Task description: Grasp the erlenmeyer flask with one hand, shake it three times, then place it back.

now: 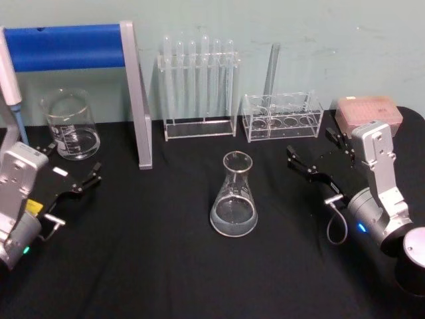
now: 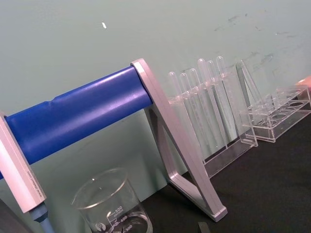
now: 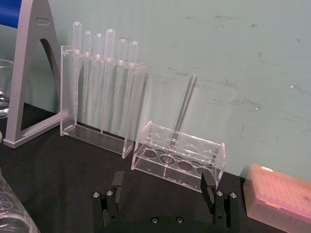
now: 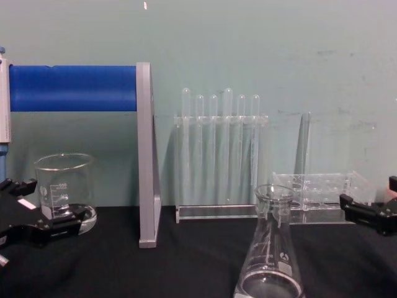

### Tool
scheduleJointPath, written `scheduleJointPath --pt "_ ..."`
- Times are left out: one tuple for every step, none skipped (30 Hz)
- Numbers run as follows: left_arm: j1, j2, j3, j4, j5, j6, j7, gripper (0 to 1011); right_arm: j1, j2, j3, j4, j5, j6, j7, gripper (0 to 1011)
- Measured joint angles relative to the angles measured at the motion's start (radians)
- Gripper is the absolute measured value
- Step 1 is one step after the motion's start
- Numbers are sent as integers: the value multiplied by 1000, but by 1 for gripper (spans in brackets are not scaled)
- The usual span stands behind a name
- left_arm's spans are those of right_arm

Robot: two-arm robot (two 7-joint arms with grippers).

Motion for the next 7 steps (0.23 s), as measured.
scheduleJointPath --pt "0 0 0 0 0 0 0 1001 0 0 0 0 0 0 0 1000" --pt "0 0 0 0 0 0 0 1001 0 0 0 0 0 0 0 1000" --pt "0 0 0 0 0 0 0 1001 0 0 0 0 0 0 0 1000" --pt "0 0 0 0 0 0 0 1001 0 0 0 0 0 0 0 1000" --pt "0 0 0 0 0 0 0 1001 0 0 0 0 0 0 0 1000" --pt "0 0 0 0 0 0 0 1001 0 0 0 0 0 0 0 1000" --pt "0 0 0 0 0 0 0 1001 0 0 0 0 0 0 0 1000"
